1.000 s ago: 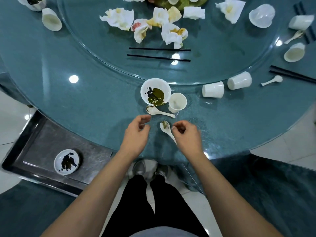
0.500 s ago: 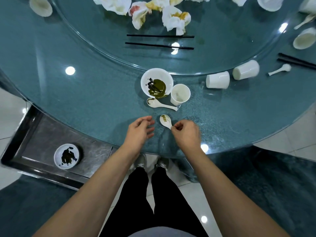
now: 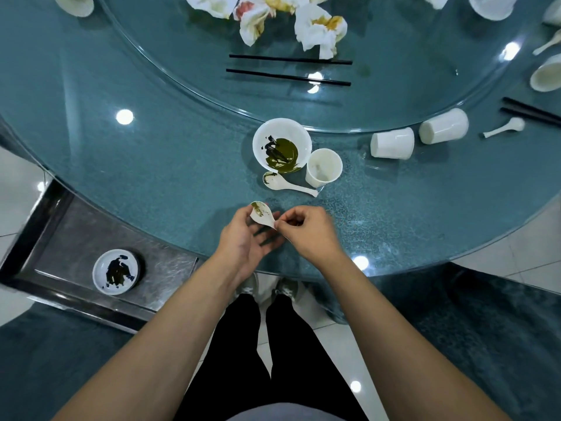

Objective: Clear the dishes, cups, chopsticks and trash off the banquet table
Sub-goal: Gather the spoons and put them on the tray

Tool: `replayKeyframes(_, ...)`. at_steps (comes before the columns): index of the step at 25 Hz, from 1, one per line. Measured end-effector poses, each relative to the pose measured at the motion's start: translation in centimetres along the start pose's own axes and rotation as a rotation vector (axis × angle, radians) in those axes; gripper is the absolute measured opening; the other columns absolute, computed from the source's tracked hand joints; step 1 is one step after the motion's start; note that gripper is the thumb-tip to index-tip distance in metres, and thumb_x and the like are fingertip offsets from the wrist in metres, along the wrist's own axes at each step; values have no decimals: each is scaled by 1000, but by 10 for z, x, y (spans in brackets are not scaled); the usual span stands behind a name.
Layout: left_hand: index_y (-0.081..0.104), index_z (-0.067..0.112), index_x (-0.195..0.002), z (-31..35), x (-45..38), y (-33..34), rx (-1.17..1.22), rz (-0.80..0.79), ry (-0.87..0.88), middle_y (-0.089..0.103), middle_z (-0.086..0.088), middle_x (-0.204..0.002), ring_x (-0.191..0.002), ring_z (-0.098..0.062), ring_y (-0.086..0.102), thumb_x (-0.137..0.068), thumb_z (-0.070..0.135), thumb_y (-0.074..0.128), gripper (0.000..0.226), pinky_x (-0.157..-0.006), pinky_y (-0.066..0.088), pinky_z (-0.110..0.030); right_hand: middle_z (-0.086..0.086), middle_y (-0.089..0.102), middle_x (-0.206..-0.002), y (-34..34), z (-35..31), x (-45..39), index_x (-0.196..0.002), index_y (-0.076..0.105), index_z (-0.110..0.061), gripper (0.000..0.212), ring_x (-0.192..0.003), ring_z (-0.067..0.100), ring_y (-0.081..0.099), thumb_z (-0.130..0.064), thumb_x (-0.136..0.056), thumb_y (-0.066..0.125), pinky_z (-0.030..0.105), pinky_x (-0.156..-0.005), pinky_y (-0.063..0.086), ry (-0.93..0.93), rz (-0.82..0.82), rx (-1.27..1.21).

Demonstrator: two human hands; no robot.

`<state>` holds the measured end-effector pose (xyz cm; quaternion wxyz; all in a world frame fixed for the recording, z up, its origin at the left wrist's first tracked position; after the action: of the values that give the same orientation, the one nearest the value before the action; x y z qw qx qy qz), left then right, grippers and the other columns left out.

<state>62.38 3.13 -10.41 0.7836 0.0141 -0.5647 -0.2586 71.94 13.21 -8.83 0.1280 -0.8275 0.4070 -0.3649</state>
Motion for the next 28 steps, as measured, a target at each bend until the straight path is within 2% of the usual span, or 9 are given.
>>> replayKeyframes(3,62,8,-128,6,1,-2,10,-18,4,66,-22,-129,-115,-37,64,-102,28,44,37,-95,53,-55,-13,72,-71,-7,-2,-4,-80,76,-25,9,-71,3,68,-33,-84,75,31,-73,58,3,37,-38)
replayKeyframes(5,63,7,-129,9,2,-6,-12,-9,9,66,-21,-129,-111,-34,65,-102,31,44,41,-97,52,-55,-11,73,-80,-17,-5,-7,-95,75,-26,11,-80,12,69,-32,-91,68,36,-80,57,-13,112,1)
replayKeyframes(8,62,6,-132,11,3,-11,-66,6,14,67,-21,-127,-108,-32,64,-104,35,39,47,-100,51,-54,1,74,-103,-20,-17,-11,-129,64,-29,31,-99,27,67,-30,-99,56,41,-88,54,-86,120,214)
replayKeyframes(11,62,2,-131,13,6,-14,-53,13,21,67,-24,-117,-102,-34,62,-105,36,37,50,-92,55,-51,12,71,-116,-14,-26,-17,-140,53,-27,37,-105,38,65,-30,-104,47,45,-85,52,-140,104,399)
replayKeyframes(15,65,0,-125,14,7,-19,-41,16,25,66,-21,-104,-98,-35,61,-106,38,35,51,-88,58,-51,14,71,-109,-11,-30,-22,-130,56,-22,28,-98,40,66,-29,-106,46,45,-77,50,-144,157,509)
replayKeyframes(21,68,3,-109,12,7,-23,-32,-2,16,62,-16,-85,-87,-33,64,-106,40,35,49,-92,55,-57,6,73,-99,-13,-22,-22,-103,65,-20,10,-91,31,67,-28,-98,63,37,-73,47,-71,222,439)
replayKeyframes(23,68,2,-111,13,7,-24,-42,-7,21,63,-17,-89,-87,-33,65,-106,40,36,49,-91,55,-57,3,73,-96,-13,-18,-20,-98,68,-21,9,-90,27,67,-29,-96,66,35,-74,50,-45,218,382)
replayKeyframes(25,67,2,-114,14,7,-22,-62,-16,26,65,-19,-98,-90,-34,66,-106,39,35,50,-91,56,-55,2,72,-95,-15,-15,-16,-94,70,-21,10,-88,23,67,-31,-93,69,39,-80,55,-31,212,293)
replayKeyframes(28,64,2,-121,18,11,-15,-70,-32,24,65,-22,-110,-95,-34,66,-106,38,35,49,-94,54,-54,0,70,-93,-23,-17,-5,-89,74,-22,13,-86,18,66,-35,-90,72,39,-84,55,-48,239,161)
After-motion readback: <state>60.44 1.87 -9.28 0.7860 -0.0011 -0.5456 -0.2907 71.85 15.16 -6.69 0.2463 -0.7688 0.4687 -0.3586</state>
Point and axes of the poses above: each hand's wrist, its own x-axis away from the middle knuckle, its own y-axis out of the palm, z = x × y, the point moved 8 cm from there along -x, towards the middle knuckle
